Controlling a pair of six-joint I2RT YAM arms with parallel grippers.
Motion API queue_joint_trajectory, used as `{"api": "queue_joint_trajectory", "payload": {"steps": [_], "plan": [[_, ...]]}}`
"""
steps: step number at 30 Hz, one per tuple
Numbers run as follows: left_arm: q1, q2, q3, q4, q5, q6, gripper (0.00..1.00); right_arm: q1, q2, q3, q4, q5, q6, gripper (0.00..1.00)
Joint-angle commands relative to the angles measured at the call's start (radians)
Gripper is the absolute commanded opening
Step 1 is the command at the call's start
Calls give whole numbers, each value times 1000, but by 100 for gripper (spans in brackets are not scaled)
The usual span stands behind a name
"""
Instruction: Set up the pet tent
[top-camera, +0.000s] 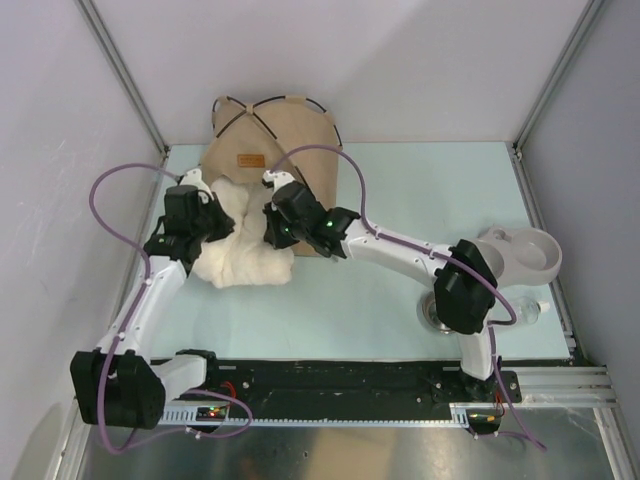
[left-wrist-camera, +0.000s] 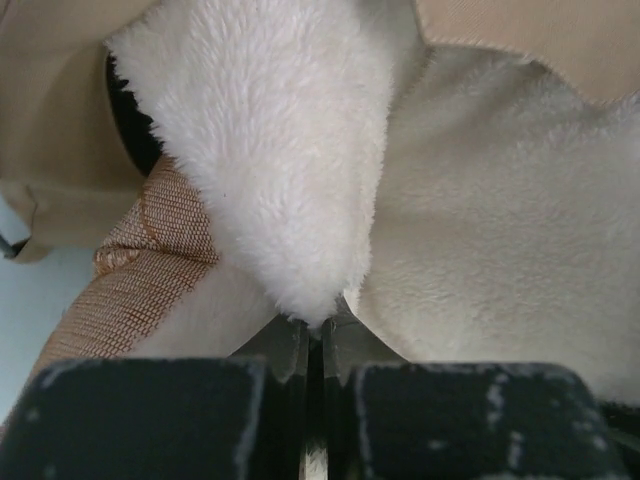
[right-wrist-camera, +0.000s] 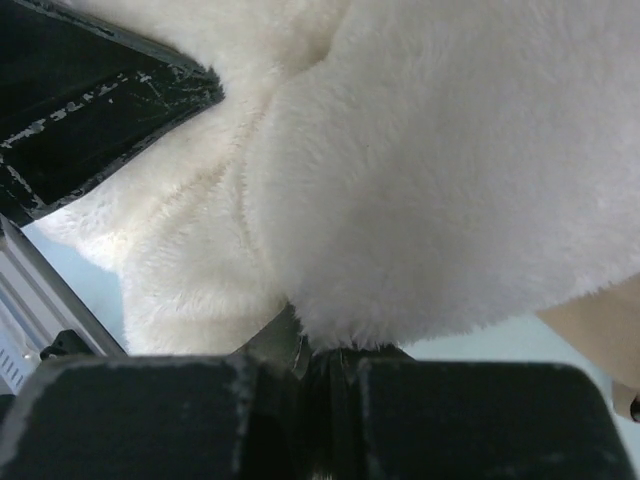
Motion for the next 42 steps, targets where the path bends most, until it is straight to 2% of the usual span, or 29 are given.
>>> {"api": "queue_joint_trajectory", "payload": {"steps": [1,11,18,23,25,27,29,31,32,36,39,42], "plan": [[-57,47,73,46,85,-43,0,4,37,143,38,7,-23,0],[-86,182,165,81,46,-57,0,-71,163,333,-51,74,-6,0],[-90,233,217,85,-37,-69,0,-116,279,510,-126,98,-32,0],[-98,302,278,92,-19,-44,0,-112,272,484,-122,145,-61,1],[-99,322,298,92,-10,-34,0,-108,238,431,-108,152,-58,10],[-99,330,303,91,-6,-27,1,-97,197,362,-85,166,-55,24],[-99,325,296,92,-17,-24,7,-82,155,295,-62,175,-55,37],[-100,308,280,92,-30,-20,16,-73,125,250,-57,181,-46,49],[-100,299,270,91,-38,-20,24,-71,111,236,-60,185,-40,55],[-100,224,227,81,-71,-12,38,-67,41,167,-67,211,-2,72],[-100,163,199,60,-105,-8,51,-66,-25,90,-48,222,20,82],[-99,103,170,35,-147,-6,65,-64,-88,29,-35,219,40,87]]}}
